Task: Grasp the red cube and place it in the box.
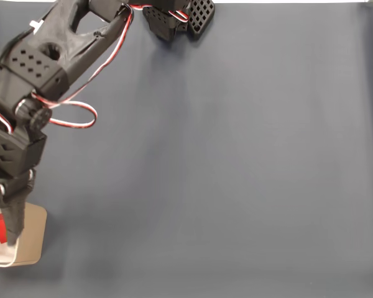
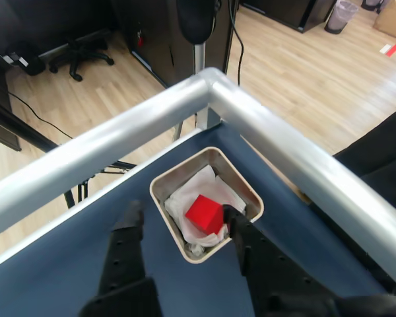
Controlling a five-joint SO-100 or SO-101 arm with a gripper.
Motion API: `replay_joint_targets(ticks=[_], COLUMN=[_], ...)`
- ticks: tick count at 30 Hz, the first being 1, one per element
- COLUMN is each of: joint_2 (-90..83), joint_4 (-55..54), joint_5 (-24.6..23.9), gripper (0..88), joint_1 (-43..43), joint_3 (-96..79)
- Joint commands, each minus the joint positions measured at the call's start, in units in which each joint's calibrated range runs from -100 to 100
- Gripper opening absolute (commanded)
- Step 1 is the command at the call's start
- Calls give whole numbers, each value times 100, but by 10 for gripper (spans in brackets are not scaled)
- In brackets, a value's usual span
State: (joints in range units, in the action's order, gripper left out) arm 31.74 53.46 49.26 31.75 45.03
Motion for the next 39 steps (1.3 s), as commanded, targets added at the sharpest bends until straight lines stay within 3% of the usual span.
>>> replay_joint_targets(ticks=[1,4,28,39], joint_2=[-817,-1216,-5280,-7082], joint_4=[-215,-313,-330,-821], joint_5=[15,-5,-347,-317], gripper=[78,0,0,0], joint_1=[-164,-284,-2273,-2969], joint_3=[-269,-780,-5324,-8043])
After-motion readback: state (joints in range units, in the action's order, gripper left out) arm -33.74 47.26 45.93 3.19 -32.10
